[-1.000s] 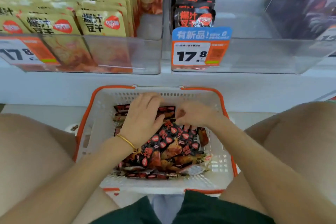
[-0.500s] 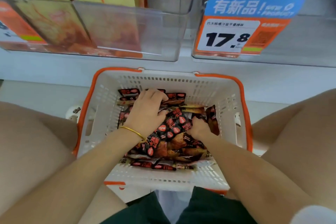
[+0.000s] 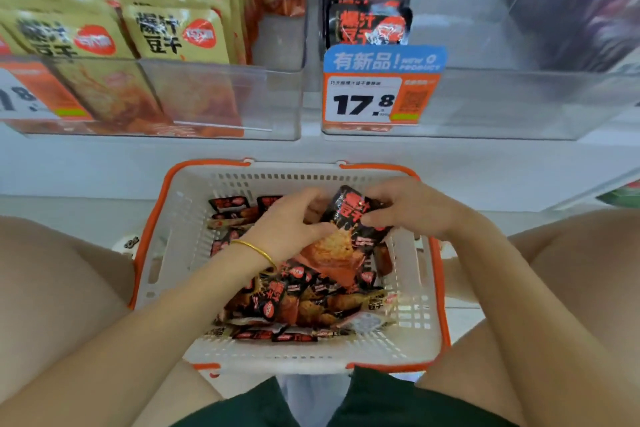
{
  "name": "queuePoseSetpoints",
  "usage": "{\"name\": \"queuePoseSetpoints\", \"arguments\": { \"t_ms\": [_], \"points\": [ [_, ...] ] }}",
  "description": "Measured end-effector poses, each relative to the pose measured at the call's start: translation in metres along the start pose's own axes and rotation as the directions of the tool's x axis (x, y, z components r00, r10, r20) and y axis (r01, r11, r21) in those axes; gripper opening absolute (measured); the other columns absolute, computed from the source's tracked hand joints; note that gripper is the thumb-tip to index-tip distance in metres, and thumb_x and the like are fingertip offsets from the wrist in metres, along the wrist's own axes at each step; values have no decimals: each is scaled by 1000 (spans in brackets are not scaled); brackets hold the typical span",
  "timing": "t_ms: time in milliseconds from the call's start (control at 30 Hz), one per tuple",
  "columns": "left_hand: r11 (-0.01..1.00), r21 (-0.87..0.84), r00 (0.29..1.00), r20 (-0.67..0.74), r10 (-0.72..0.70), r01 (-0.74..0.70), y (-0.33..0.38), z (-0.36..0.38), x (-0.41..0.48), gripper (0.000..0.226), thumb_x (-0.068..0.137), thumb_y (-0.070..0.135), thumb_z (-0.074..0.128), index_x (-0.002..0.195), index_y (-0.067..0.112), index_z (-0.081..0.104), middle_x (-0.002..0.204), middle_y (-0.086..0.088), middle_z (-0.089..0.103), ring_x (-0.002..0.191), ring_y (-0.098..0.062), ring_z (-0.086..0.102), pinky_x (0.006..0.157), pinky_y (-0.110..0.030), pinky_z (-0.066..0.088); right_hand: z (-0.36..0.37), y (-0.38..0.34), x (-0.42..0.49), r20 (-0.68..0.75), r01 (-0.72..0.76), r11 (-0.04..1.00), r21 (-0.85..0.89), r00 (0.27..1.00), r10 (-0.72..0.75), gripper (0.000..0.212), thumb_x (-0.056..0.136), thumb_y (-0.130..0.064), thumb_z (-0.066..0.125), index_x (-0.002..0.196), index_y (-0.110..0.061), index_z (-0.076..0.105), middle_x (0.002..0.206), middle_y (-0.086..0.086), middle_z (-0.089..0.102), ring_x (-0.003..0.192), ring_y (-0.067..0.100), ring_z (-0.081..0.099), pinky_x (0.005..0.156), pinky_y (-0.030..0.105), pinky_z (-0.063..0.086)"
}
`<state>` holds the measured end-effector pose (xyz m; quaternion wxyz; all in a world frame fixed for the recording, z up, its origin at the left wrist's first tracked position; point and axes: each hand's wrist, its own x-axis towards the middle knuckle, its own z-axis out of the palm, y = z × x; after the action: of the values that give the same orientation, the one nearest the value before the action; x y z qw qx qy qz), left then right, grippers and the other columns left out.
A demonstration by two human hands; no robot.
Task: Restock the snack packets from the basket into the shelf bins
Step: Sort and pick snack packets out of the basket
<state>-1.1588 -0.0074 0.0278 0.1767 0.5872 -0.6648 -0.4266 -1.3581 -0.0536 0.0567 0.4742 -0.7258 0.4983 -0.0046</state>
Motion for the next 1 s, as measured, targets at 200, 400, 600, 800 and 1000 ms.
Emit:
{"name": "queuePoseSetpoints", "arguments": {
  "t_ms": [200, 400, 600, 800, 1000],
  "points": [
    [947, -197, 954, -215, 210, -253, 65, -46, -15, 16, 70, 18, 68, 77, 13, 55, 76, -5, 62, 66, -6, 53, 66, -23, 43, -39, -45, -56, -256, 270, 898, 348, 949, -186, 23, 77, 8, 67, 90, -9, 61, 76, -4, 68, 68, 7, 63, 63, 26, 55],
    [844, -144, 753, -545, 368, -517, 144, -96, -19, 23, 73, 18, 65, 90, 25, 52, 89, 6, 57, 78, 1, 56, 75, -15, 46, -99, -104, -86, -684, 628, 745, 225, 646, -338, 30, 83, 8, 62, 89, -19, 51, 72, -4, 61, 61, 3, 62, 51, 21, 53],
    [845, 444, 610, -592, 527, -298, 143, -108, 9, 45, 72, 21, 67, 111, 4, 56, 110, -7, 52, 108, -32, 50, 90, -26, 32, -143, -119, -56, -812, 532, 846, -33, 479, -333, 29, 84, 3, 59, 99, -17, 45, 85, 3, 54, 72, 13, 59, 62, 38, 58],
    [850, 497, 694, -551, 464, -174, 129, -90, 12, 54, 76, 20, 76, 123, 8, 52, 137, -14, 37, 128, -32, 33, 105, -32, 24, -135, -115, -7, -580, 175, 961, -215, 769, -270, 25, 79, -4, 72, 100, 6, 62, 89, 13, 56, 86, 34, 64, 74, 45, 55],
    [842, 509, 695, -541, 474, -178, 119, -82, 12, 56, 76, 24, 76, 124, 10, 50, 144, -14, 30, 135, -31, 26, 110, -37, 22, -132, -117, 1, -507, -3, 959, -285, 849, -148, 23, 76, -21, 78, 80, -8, 59, 81, 14, 62, 73, 23, 58, 58, 28, 47]
  ]
}}
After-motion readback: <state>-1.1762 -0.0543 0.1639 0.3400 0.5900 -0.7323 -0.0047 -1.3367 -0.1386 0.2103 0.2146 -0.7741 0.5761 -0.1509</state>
